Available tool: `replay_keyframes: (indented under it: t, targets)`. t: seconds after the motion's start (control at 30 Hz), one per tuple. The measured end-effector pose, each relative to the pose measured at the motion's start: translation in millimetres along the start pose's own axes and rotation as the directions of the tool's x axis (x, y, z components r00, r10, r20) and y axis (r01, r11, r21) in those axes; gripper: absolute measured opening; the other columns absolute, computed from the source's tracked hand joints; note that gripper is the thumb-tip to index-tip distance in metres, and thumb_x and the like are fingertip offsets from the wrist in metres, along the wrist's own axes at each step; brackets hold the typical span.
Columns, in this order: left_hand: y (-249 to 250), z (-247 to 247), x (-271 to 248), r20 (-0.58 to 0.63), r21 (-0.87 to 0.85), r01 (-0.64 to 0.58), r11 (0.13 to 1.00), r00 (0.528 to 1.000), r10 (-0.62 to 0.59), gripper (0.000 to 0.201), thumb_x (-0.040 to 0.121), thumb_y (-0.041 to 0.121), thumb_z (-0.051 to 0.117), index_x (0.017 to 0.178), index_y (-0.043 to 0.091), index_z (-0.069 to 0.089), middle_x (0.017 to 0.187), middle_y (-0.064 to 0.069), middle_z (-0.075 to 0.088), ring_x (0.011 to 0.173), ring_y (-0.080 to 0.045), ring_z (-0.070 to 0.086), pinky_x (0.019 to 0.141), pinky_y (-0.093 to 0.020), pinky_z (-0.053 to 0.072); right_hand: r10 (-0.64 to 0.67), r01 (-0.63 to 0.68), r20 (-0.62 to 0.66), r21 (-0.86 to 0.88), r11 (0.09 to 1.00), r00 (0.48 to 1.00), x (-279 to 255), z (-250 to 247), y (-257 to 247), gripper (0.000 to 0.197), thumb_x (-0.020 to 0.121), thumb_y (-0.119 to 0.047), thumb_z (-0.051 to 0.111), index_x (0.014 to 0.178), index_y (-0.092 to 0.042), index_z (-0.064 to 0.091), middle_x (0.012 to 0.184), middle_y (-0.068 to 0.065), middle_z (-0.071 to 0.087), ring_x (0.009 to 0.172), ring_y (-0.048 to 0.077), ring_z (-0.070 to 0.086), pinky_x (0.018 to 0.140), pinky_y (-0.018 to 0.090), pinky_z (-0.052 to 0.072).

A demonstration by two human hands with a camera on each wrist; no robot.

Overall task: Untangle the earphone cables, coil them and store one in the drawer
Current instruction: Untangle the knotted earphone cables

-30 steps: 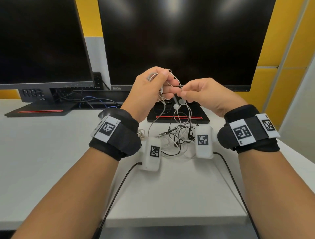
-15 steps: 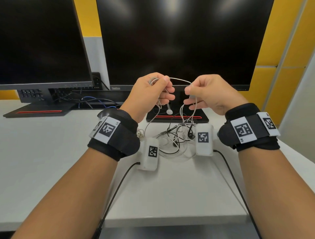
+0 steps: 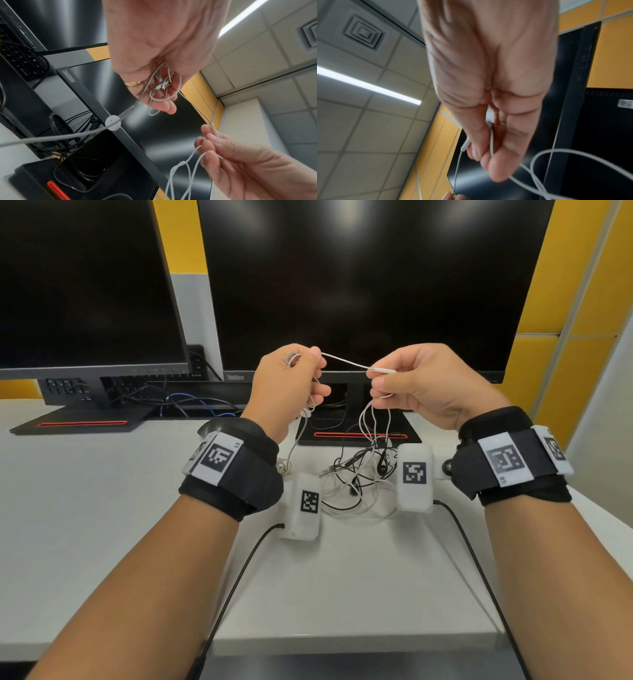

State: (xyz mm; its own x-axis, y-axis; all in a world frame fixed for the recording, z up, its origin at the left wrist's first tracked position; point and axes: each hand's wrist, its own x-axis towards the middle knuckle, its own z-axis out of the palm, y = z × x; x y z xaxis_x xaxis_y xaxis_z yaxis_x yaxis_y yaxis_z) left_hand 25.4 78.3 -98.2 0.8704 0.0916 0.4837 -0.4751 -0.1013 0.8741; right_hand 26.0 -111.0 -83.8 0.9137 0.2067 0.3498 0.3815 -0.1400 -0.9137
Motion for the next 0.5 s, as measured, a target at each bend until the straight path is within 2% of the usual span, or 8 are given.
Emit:
replay_keyframes:
  t: [0.1, 0.17, 0.23, 0.3, 0.37, 0.43, 0.5]
  targets:
    - [-0.5, -0.5, 0.8, -0.010, -0.004, 0.017, 1.000, 1.000, -0.017, 0.019, 0.100, 0.019, 0.049, 0.086, 0.013, 0.060, 0.078, -0.003, 0.057, 0.058, -0.009, 0.062, 0.057, -0.019, 0.055, -0.030, 0.031, -0.018, 0.039, 0.999, 0.999, -0.5, -1.2, -1.3, 0.012, 0.086, 0.006, 0.065, 0.091, -0.004, 0.070, 0.082, 0.009, 0.068, 0.077, 0.016, 0.070, 0.070, 0.026, 0.059]
    - [0.0, -0.8, 0.9, -0.013, -0.008, 0.036, 0.999, 0.999, -0.036, 0.018, 0.100, 0.019, 0.049, 0.087, 0.013, 0.059, 0.077, -0.003, 0.056, 0.059, -0.009, 0.061, 0.056, -0.018, 0.054, -0.034, 0.035, -0.011, 0.068, 0.997, 0.999, -0.5, -2.4, -1.8, 0.009, 0.086, 0.000, 0.067, 0.090, -0.007, 0.070, 0.087, 0.008, 0.070, 0.089, 0.020, 0.072, 0.078, 0.032, 0.059]
    - [0.2, -0.9, 1.1, -0.023, -0.001, 0.044, 0.999, 0.999, -0.044, 0.018, 0.100, 0.019, 0.048, 0.088, 0.012, 0.059, 0.076, -0.002, 0.056, 0.060, -0.009, 0.061, 0.056, -0.017, 0.054, -0.022, 0.021, 0.008, 0.021, 1.000, 1.000, 0.0, -1.9, -2.0, 0.005, 0.088, -0.007, 0.067, 0.087, -0.012, 0.070, 0.094, 0.004, 0.071, 0.102, 0.021, 0.070, 0.084, 0.039, 0.057]
    - [0.9, -1.2, 0.7, -0.026, -0.002, 0.044, 0.999, 0.999, -0.044, 0.018, 0.100, 0.019, 0.048, 0.089, 0.011, 0.059, 0.077, -0.002, 0.056, 0.058, -0.008, 0.060, 0.056, -0.017, 0.054, 0.010, -0.009, 0.008, -0.063, 0.998, 1.000, 0.1, -1.1, -1.8, 0.006, 0.089, -0.015, 0.067, 0.083, -0.017, 0.069, 0.098, -0.001, 0.069, 0.104, 0.019, 0.067, 0.085, 0.041, 0.053]
    - [1.6, -2.1, 0.4, -0.018, -0.008, 0.042, 0.999, 0.999, -0.042, 0.018, 0.100, 0.019, 0.049, 0.088, 0.013, 0.061, 0.078, -0.002, 0.056, 0.057, -0.007, 0.060, 0.057, -0.018, 0.054, 0.039, -0.041, -0.012, -0.199, 0.979, 0.999, -0.3, -2.4, -0.6, 0.008, 0.089, -0.024, 0.067, 0.084, -0.021, 0.071, 0.102, -0.006, 0.066, 0.103, 0.016, 0.062, 0.083, 0.038, 0.049]
    - [2.6, -3.0, -0.9, 0.012, -0.001, 0.025, 1.000, 1.000, -0.025, 0.018, 0.099, 0.020, 0.050, 0.089, 0.015, 0.064, 0.081, -0.002, 0.058, 0.059, -0.008, 0.061, 0.058, -0.019, 0.054, 0.095, -0.078, 0.027, -0.376, 0.923, 0.995, -0.1, -3.7, 1.4, 0.012, 0.087, -0.032, 0.068, 0.092, -0.023, 0.074, 0.105, -0.007, 0.065, 0.102, 0.013, 0.056, 0.081, 0.035, 0.045]
    - [4.1, -2.6, -3.7, 0.098, 0.028, -0.004, 1.000, 0.995, 0.001, 0.019, 0.099, 0.022, 0.051, 0.090, 0.016, 0.066, 0.085, -0.002, 0.059, 0.062, -0.007, 0.062, 0.059, -0.020, 0.054, 0.179, -0.115, 0.080, -0.505, 0.856, 0.981, 0.8, -1.3, 2.9, 0.015, 0.085, -0.033, 0.071, 0.099, -0.027, 0.072, 0.110, -0.008, 0.065, 0.107, 0.013, 0.055, 0.082, 0.037, 0.044]
